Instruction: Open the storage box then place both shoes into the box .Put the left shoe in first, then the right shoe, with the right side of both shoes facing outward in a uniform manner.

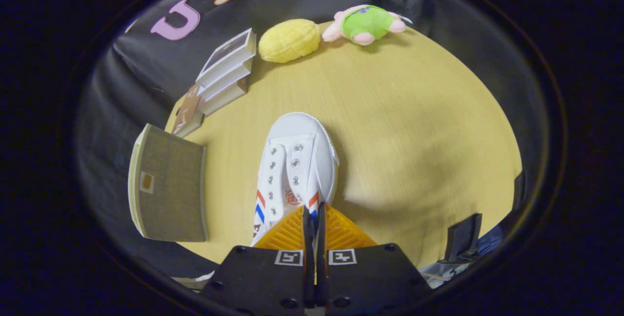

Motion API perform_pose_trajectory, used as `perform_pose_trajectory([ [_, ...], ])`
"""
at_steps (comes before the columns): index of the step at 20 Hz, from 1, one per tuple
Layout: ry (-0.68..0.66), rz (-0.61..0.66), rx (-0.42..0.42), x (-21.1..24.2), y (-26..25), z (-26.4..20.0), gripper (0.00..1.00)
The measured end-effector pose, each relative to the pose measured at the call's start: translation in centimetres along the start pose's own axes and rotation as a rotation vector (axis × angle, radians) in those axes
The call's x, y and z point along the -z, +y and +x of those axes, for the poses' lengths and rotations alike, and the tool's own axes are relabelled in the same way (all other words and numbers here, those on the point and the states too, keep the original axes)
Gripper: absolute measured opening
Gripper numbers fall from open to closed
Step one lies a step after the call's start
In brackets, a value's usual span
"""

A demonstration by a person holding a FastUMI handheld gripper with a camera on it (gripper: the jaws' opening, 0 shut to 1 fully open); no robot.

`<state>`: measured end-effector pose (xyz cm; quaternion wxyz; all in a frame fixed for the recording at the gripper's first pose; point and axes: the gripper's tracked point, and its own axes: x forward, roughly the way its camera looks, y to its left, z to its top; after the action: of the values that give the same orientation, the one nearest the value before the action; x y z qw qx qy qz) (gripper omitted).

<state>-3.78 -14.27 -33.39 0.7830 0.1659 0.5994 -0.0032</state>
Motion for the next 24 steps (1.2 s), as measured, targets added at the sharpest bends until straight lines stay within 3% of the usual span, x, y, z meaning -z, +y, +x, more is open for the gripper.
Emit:
perform_pose_trajectory([
  [24,-0.109,0.001,-0.18,-1.9,19.8,-8.6,0.05],
])
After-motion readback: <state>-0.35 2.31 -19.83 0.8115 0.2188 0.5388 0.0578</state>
